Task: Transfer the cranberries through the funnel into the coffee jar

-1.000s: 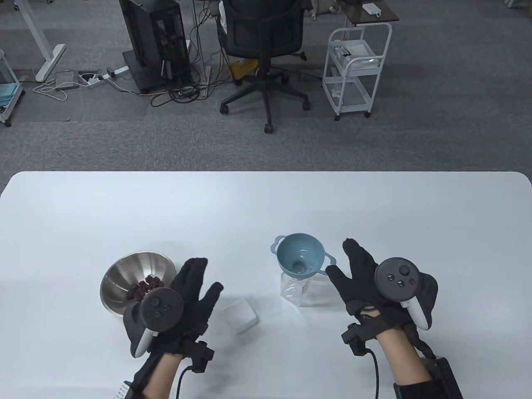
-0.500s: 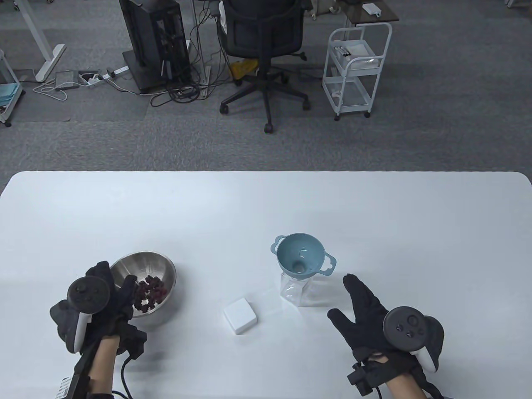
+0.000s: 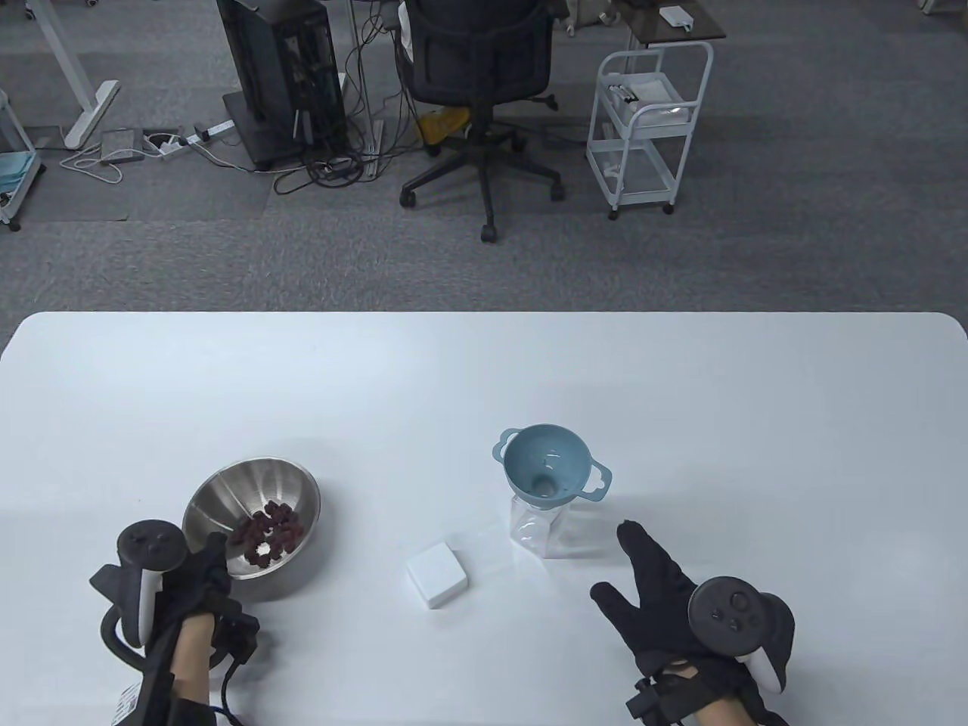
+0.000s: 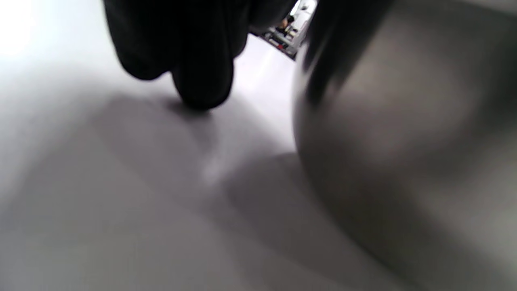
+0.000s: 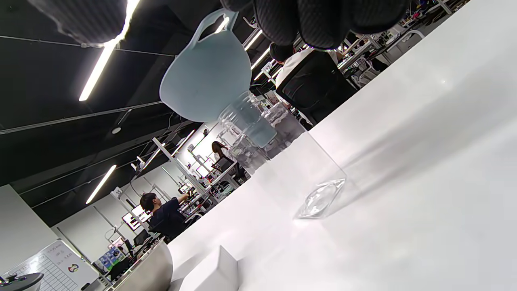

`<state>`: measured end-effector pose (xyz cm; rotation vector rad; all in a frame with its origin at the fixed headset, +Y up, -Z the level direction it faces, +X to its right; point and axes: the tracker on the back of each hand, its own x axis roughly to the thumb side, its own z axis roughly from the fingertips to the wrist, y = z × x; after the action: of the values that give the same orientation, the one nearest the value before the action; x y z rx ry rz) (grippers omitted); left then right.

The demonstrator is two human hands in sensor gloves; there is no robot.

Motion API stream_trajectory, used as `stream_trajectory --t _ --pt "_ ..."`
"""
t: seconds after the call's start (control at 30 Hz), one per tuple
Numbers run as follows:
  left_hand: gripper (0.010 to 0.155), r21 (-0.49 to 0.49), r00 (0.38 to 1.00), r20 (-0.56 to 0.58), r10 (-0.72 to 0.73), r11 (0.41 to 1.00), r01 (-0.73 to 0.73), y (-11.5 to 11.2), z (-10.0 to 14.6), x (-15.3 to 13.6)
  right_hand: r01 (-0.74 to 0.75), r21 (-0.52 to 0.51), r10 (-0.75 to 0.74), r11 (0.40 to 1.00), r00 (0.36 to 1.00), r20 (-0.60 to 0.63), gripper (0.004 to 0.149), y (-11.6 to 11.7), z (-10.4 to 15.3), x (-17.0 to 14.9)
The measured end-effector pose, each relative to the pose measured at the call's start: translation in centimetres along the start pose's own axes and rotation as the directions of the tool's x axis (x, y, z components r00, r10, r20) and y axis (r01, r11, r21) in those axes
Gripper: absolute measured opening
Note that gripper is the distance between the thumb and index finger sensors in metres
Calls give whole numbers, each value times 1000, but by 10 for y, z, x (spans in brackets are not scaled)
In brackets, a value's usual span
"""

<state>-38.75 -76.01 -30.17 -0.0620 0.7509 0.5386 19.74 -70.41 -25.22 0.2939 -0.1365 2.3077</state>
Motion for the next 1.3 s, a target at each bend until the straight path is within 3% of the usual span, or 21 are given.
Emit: stream_trajectory --t 0.23,0.4,0.63,0.77,0.97,1.0,1.3 --pt "53 -43 995 -47 91 995 -93 1 -6 -5 -16 -9 16 1000 1000 -14 85 0 1 -1" --pt "36 -90 948 -79 307 945 -314 0 -6 -10 -16 -18 16 1000 1000 -17 85 0 2 -1" --pt "33 -147 892 -51 449 880 -451 0 0 -1 -29 -29 29 999 999 -18 84 -2 1 -2" --pt "32 -180 862 35 506 851 -493 11 10 25 -29 -30 29 999 999 -19 84 -2 1 -2" --pt "33 -178 854 209 477 877 -446 32 33 75 -24 -40 23 999 1000 -18 84 -4 2 -3" --pt "39 -188 846 232 479 876 -445 35 38 84 -24 -42 23 999 1000 -19 84 -5 2 -3" --pt "42 -225 771 397 497 868 -443 53 72 149 -27 -41 26 999 999 -24 83 -4 2 -3"
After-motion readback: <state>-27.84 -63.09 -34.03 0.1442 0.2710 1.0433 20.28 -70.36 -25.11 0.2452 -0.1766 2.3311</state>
